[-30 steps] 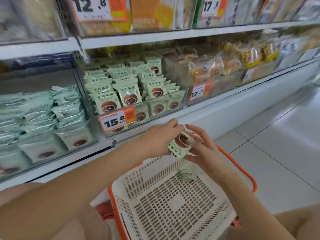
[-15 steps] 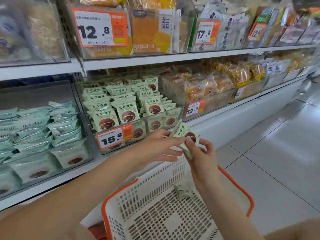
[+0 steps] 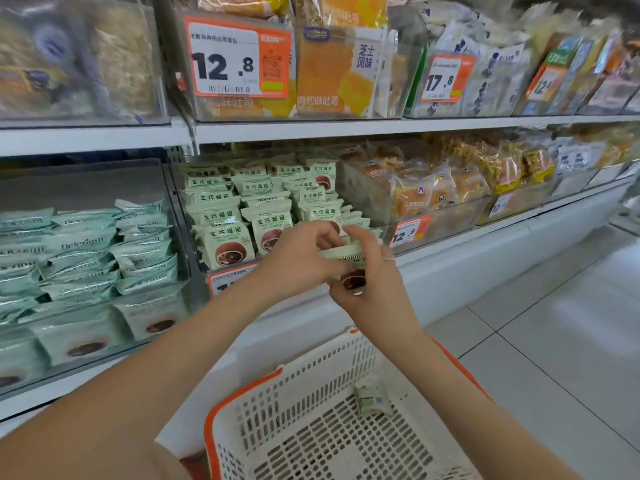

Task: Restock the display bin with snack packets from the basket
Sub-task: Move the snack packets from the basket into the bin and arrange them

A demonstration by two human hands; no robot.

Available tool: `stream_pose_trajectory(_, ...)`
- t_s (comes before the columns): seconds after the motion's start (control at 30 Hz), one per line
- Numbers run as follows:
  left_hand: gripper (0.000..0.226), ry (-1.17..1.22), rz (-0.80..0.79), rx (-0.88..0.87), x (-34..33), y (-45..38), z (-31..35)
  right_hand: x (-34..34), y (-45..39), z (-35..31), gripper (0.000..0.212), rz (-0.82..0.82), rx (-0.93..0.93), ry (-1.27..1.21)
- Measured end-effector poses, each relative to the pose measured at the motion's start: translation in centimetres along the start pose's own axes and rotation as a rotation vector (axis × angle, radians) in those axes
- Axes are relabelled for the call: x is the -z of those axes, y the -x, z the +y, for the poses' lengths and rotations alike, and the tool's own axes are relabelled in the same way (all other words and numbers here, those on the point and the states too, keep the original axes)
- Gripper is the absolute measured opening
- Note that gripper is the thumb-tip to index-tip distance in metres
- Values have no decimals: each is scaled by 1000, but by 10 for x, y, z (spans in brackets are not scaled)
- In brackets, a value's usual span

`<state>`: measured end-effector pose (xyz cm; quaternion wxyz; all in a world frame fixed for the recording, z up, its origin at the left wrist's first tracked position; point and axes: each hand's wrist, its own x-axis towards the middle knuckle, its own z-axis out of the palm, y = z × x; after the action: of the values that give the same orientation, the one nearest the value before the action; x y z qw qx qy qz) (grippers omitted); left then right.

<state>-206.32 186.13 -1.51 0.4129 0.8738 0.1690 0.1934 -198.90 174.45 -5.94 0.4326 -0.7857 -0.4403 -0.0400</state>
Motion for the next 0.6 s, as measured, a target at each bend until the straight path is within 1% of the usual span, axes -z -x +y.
stream_pose_trajectory(0.07, 19, -1, 75, 0, 4, -9, -3, -8, -12, -4, 73, 68, 36, 107)
stream_pose_trajectory(0.13, 20, -20, 151, 3, 7, -15, -5, -13, -22, -8, 61, 96, 74, 191)
stream_pose_trajectory(0.2, 26, 56, 188, 9, 12, -19, -7, -9, -36, -5, 49, 116, 73, 180)
stream_pose_trajectory(0.23, 30, 79, 178, 13, 16, -18, -7, -4, -46, -2, 45, 148, 53, 140)
stream_pose_trajectory(0.27, 35, 32, 165, -4, 20, -17, -8, 4, -60, 3, 43, 189, 20, 93)
stream_pose_trajectory(0.3, 40, -119, 149, -49, 23, -16, -12, 12, -76, 9, 42, 228, -22, 44)
stream_pose_trajectory(0.37, 52, -536, 99, -176, 28, -17, -25, 28, -107, 20, 41, 266, -77, -32)
stream_pose_trajectory(0.4, 57, -688, 52, -232, 30, -18, -34, 32, -121, 24, 41, 253, -92, -32)
stream_pose_trajectory(0.43, 61, -789, -4, -268, 30, -21, -43, 33, -135, 28, 41, 221, -95, -5)
stream_pose_trajectory(0.5, 66, -896, -79, -320, 30, -28, -62, 28, -161, 34, 41, 149, -62, 42)
stream_pose_trajectory(0.6, 67, -942, -77, -405, 31, -36, -81, 8, -194, 39, 47, 69, -44, 135)
